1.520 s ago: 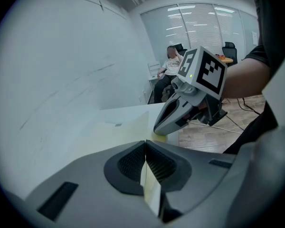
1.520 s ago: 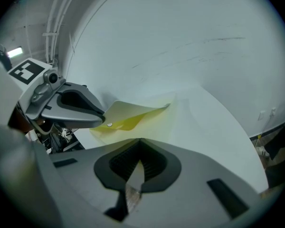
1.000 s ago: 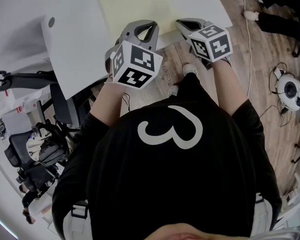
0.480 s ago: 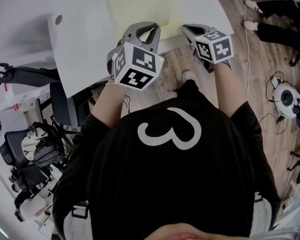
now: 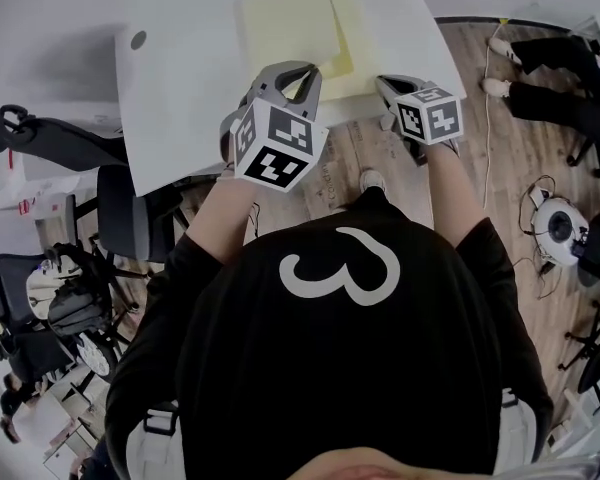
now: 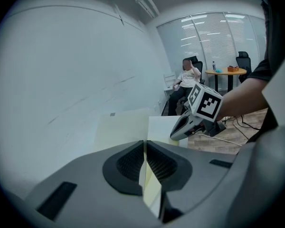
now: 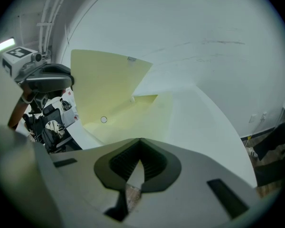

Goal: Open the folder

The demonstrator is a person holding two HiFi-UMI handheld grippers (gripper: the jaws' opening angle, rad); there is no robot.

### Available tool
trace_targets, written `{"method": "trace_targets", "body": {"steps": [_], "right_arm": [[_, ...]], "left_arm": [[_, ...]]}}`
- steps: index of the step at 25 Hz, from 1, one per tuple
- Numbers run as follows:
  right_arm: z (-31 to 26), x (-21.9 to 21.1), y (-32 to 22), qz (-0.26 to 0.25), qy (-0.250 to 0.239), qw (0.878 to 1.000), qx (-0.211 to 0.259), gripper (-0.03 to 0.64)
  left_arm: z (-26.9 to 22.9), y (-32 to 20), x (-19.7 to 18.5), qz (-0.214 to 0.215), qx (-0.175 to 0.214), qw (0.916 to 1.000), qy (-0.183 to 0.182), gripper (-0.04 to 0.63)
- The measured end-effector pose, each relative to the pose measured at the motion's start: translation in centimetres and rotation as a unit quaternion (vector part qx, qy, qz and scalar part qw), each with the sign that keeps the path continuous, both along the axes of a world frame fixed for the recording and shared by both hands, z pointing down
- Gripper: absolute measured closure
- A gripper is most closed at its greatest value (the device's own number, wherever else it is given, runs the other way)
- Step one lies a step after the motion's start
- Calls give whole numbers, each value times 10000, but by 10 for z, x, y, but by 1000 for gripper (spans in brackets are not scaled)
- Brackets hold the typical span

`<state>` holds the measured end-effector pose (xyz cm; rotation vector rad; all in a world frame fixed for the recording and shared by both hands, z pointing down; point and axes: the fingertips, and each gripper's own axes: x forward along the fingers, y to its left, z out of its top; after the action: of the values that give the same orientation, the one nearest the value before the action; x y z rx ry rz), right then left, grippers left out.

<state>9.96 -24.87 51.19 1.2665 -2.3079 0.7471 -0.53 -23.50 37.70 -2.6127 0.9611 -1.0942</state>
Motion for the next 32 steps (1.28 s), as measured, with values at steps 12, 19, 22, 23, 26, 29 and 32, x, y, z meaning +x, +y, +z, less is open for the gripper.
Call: {"method": "trace_targets", "body": {"steps": [12, 19, 22, 23, 26, 29, 32], "right_arm": [[2, -4, -2, -41, 434, 9990, -99, 594], [2, -4, -1, -13, 565, 9983, -144, 594], [2, -5, -1, 8, 641, 9979, -124, 594], [2, -5, -1, 26, 663, 9977, -124, 594], [3, -4, 0, 77, 714, 9973, -118, 594], [2, -3, 1, 136, 799, 9967, -103, 594], [3, -3, 0, 174, 848, 9962, -122, 594]], "left_arm": [[-15, 0, -49, -464, 105, 9986, 246, 571], [-19, 4, -78, -731, 78, 9961, 486, 571], [-21, 4, -92, -886, 103, 9940, 626, 571], [-21, 3, -98, -945, 123, 9933, 657, 571], [-22, 3, -113, -1117, 119, 9906, 779, 571], [-24, 4, -127, -1267, 96, 9875, 933, 571], [-23, 4, -141, -1434, 86, 9836, 1087, 571]]}}
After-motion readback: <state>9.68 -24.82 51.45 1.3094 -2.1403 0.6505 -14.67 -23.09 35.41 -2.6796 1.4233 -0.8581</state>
